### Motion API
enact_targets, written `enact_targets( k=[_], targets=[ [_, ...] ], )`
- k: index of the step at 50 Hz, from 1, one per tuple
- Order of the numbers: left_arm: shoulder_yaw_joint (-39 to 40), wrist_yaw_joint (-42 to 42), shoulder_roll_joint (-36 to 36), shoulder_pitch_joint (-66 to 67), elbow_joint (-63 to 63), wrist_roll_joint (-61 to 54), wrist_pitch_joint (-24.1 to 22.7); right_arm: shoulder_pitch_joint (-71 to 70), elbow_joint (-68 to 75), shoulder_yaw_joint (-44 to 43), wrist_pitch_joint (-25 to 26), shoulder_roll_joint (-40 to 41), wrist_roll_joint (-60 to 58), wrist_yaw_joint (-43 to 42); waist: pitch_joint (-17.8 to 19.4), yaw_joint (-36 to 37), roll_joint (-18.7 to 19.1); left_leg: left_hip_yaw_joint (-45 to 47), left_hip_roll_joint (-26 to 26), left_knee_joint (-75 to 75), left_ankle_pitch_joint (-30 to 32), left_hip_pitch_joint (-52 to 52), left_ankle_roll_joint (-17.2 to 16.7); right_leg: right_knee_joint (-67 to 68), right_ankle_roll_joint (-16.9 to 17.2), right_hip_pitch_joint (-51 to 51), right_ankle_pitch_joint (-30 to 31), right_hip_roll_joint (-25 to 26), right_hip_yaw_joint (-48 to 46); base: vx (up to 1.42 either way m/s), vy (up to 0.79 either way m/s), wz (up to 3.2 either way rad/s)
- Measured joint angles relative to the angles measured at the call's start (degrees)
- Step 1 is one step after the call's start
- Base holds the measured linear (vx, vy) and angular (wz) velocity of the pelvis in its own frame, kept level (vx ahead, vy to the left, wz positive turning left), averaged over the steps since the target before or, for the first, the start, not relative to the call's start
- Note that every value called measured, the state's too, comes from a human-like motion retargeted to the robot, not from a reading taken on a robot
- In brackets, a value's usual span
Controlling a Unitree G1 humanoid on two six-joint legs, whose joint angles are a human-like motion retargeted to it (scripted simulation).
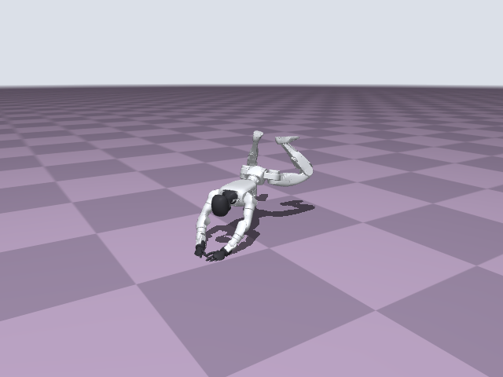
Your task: Sport exercise
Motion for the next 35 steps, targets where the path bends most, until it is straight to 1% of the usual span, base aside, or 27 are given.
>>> enact_targets(
  k=[3,5,8,12,15,17,20,23,25,27,29,32,33,35],
  targets=[
    [-8.13,-10.08,0.02,-5.6,9.98,1.61,0.44,-6.1,10.54,8.46,1.08,-1.74,0.57,9.92,1.97,-1.21,-1.27,-1.73,-2.69,0.3,-1.36,-3.01,0.4,0.26,-0.18,-5.36,0.86,0.8,4.08,0.02,0.0,-1.73],
    [-9.8,-15.18,0.54,-6.34,13.31,4.87,0.19,-6.72,13.59,11.95,1.28,-3.55,-0.63,14.86,2.28,-1.32,-1.8,-2.64,-4.67,0.67,-2.04,-4.67,0.18,0.44,-0.08,-8.16,1.38,2.01,6.23,0.02,0.01,-1.48],
    [-9.8,-20.35,1.8,-3.43,14.85,11.29,-0.85,-2.18,13.38,11.95,0.99,-7.74,-5.1,19.47,1.03,-2.34,-3.03,-4.1,-7.66,1.35,-2.23,-7.13,-0.43,0.54,0.48,-11.44,3.07,4.1,8.89,0.0,0.02,-1.36],
    [-9.8,-25.46,4.59,1.45,13.77,17.31,-2.81,6.01,8.36,11.95,-0.03,-15.44,-10.08,23.48,-0.39,-3.33,-4.92,-4.97,-11.25,2.21,-1.95,-8.94,-1.86,0.8,1.21,-13.55,4.57,6.13,11.13,-0.01,0.03,-1.19],
    [-9.8,-29.12,7.33,5.49,11.24,20.75,-4.51,13.73,1.69,11.95,-1.1,-23.61,-13.85,26.22,-0.76,-3.35,-6.81,-5.22,-13.89,2.5,-1.3,-9.46,-2.96,0.76,1.72,-13.43,5.38,7.02,12.39,-0.01,0.02,-0.99],
    [-9.8,-31.89,9.46,8.15,8.54,22.73,-5.64,19.95,-4.33,11.95,-1.8,-30.74,-15.94,27.98,-0.21,-2.57,-8.32,-5.0,-15.74,2.37,-0.34,-9.49,-3.74,0.41,2.13,-12.51,5.86,7.33,13.0,-0.02,0.01,-0.88],
    [-9.8,-35.69,13.36,12.21,3.7,25.22,-7.43,29.2,-14.1,11.95,-2.96,-42.1,-17.93,30.49,1.54,-0.42,-10.01,-3.69,-18.08,1.83,0.59,-9.5,-4.82,-0.56,2.94,-10.33,5.62,7.52,12.88,-0.01,0.01,-0.77],
    [-9.8,-39.0,19.44,17.3,-2.73,26.74,-9.23,36.73,-24.42,11.95,-4.17,-51.6,-18.17,32.33,4.14,1.82,-9.91,-1.16,-19.4,0.77,0.49,-9.7,-5.3,-2.21,3.98,-7.58,5.07,7.42,11.21,0.0,0.0,-0.62],
    [-9.8,-40.6,25.02,21.71,-7.96,27.62,-10.5,40.22,-31.5,11.95,-4.84,-56.06,-17.79,33.64,5.86,2.62,-8.71,0.66,-19.75,-0.18,0.03,-9.84,-5.34,-3.25,4.52,-5.77,4.63,7.42,9.34,0.01,-0.01,-0.4],
    [-9.8,-41.54,32.12,27.35,-14.05,27.68,-11.77,42.16,-38.74,11.95,-5.55,-58.31,-17.0,34.8,7.17,2.26,-6.79,2.24,-19.5,-1.28,-0.7,-9.76,-5.01,-4.36,4.84,-3.95,3.88,7.43,6.86,0.01,-0.01,-0.09],
    [-9.8,-42.16,40.56,33.85,-21.06,26.68,-13.11,42.86,-45.83,11.95,-6.09,-58.41,-15.78,36.26,8.36,0.68,-4.55,3.52,-18.9,-2.79,-1.48,-9.32,-4.68,-5.77,4.98,-2.0,2.89,7.6,3.99,0.01,-0.01,0.11],
    [-9.8,-42.49,52.51,43.35,-32.23,23.41,-14.66,42.85,-55.27,11.95,-6.56,-55.98,-12.62,37.96,9.73,-2.61,-1.77,5.09,-17.87,-5.01,-2.56,-8.3,-4.54,-7.81,5.36,0.77,0.71,8.07,-0.55,0.03,-0.01,0.39],
    [-9.8,-42.69,55.61,45.83,-35.87,22.02,-14.95,42.85,-57.85,11.95,-6.59,-55.07,-11.39,38.18,10.12,-3.5,-1.14,5.46,-17.55,-5.61,-2.98,-7.92,-4.5,-8.37,5.42,1.51,-0.06,8.24,-1.94,0.03,-0.01,0.52],
    [-9.8,-43.13,59.52,49.26,-41.92,19.53,-15.15,43.24,-62.09,11.95,-6.71,-53.78,-9.39,37.78,10.53,-4.48,-0.41,6.09,-17.07,-6.55,-3.67,-7.3,-4.63,-9.22,5.52,2.68,-1.48,8.53,-4.33,0.03,-0.01,0.56]
  ],
)
